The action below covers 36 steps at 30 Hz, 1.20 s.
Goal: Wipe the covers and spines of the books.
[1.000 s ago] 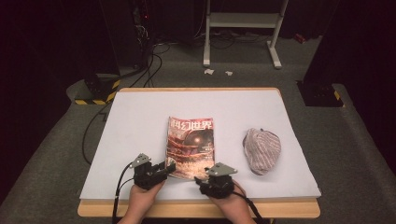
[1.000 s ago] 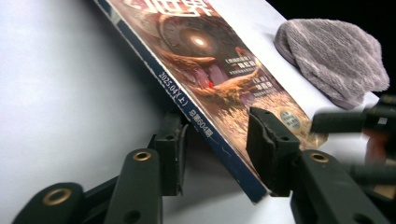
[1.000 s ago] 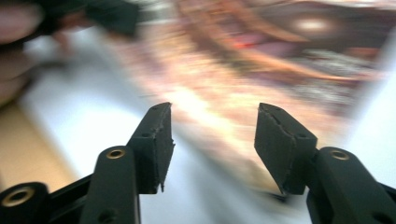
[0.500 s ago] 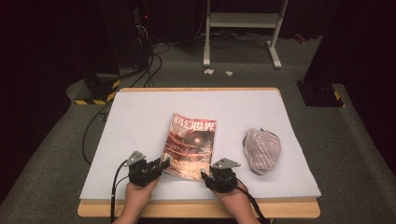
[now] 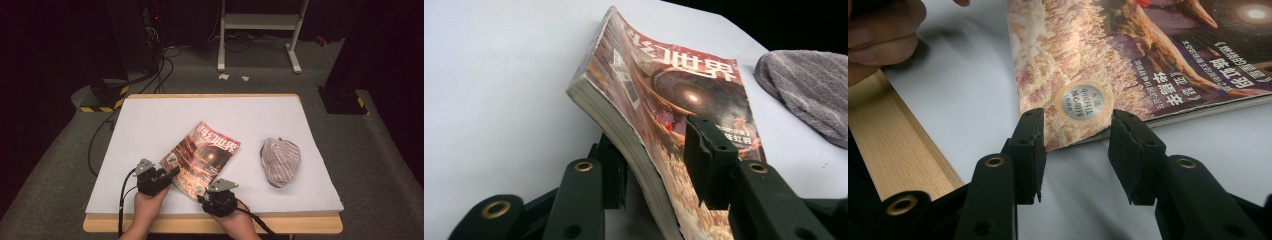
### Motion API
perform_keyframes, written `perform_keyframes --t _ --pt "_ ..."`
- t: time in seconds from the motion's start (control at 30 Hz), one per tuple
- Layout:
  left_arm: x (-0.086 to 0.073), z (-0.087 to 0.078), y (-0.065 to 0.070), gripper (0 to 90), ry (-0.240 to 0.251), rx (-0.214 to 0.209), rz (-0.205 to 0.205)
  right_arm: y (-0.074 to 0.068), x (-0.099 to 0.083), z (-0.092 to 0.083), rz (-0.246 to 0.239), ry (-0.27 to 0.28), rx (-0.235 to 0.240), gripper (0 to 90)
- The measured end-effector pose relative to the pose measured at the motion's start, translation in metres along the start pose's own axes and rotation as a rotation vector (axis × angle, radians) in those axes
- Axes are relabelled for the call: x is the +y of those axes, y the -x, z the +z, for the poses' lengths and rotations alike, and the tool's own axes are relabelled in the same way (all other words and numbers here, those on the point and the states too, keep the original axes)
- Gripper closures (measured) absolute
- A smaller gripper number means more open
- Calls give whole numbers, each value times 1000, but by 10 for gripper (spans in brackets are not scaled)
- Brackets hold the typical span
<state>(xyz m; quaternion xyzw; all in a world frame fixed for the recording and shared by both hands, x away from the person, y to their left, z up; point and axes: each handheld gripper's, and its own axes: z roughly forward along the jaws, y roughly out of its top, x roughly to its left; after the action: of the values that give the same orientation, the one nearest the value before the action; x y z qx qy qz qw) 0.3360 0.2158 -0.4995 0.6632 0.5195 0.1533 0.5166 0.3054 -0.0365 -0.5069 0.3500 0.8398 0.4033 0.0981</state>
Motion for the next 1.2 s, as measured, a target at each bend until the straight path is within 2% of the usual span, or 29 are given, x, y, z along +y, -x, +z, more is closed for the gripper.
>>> perform_keyframes --t 0.07,0.13,0.17,0.2,0.27,0.3,0.33,0.37,0.4,0.43,0.47,0.5,0.53,0.57,0.6,0.67,0.7,0.73,0.77,0.9,0.93,0.97,1.0,1.03,1.07,1.1,1.13,1.2 --pt "0 2 0 635 -1 3 6 -1 0 1 -1 1 2 586" --pt "1 5 -1 638 -10 -2 -10 -3 -1 2 -13 -4 6 601" --pt "1 7 -2 647 -19 -2 -21 -6 -2 2 -36 -1 -11 602" --pt "1 7 -2 651 -19 -2 -21 -6 -2 2 -36 -1 -11 602" --pt "1 7 -4 717 -27 2 -28 -6 -1 3 -43 -3 -11 601" --pt "1 5 -4 766 -7 7 -8 -5 -1 3 -33 -2 -5 600" --pt "1 5 -4 788 -7 7 -8 -5 -1 3 -33 -2 -5 600" --pt "2 2 -3 798 11 -7 21 -6 -2 3 -41 1 -9 593" --pt "2 2 -3 805 11 -7 21 -6 -2 3 -41 1 -9 593" --pt "2 -1 1 808 31 -7 82 -5 -2 2 -40 0 7 556" --pt "2 -1 1 811 31 -7 82 -5 -2 2 -40 0 7 556" --pt "2 -4 4 811 46 -10 114 -5 -2 1 -38 1 19 540" --pt "2 -10 10 815 84 -15 191 -3 -2 -2 -37 9 15 486" --pt "1 -13 13 817 98 -18 226 -1 -2 -5 -37 16 1 481" --pt "1 -13 13 817 98 -18 226 -1 -2 -5 -37 16 1 481" --pt "0 -20 16 817 119 -37 286 7 -2 -14 -27 47 -18 468" --pt "-1 -25 18 816 131 -49 327 18 -1 -26 0 82 -32 467" --pt "-1 -25 18 815 131 -49 327 18 -1 -26 0 82 -32 467" --pt "-2 -28 19 815 133 -61 339 30 0 -39 22 117 -63 466" --pt "-2 -30 18 812 127 -73 343 52 1 -65 52 179 -150 448" --pt "-2 -30 18 812 125 -76 347 52 1 -65 52 179 -150 448" --pt "-3 -30 18 811 123 -73 362 64 1 -77 63 209 -204 442" --pt "-3 -30 18 811 123 -73 362 64 1 -77 63 209 -204 442" --pt "-3 -30 18 811 122 -67 374 76 1 -90 71 234 -268 435" --pt "-4 -30 18 811 124 -64 383 76 1 -90 71 234 -268 435" --pt "-4 -29 20 811 120 -51 405 89 0 -101 73 240 -335 425" --pt "-4 -29 20 811 120 -51 405 89 0 -101 73 240 -335 425" --pt "-6 -28 22 812 120 -33 436 102 -2 -112 85 242 -390 420"
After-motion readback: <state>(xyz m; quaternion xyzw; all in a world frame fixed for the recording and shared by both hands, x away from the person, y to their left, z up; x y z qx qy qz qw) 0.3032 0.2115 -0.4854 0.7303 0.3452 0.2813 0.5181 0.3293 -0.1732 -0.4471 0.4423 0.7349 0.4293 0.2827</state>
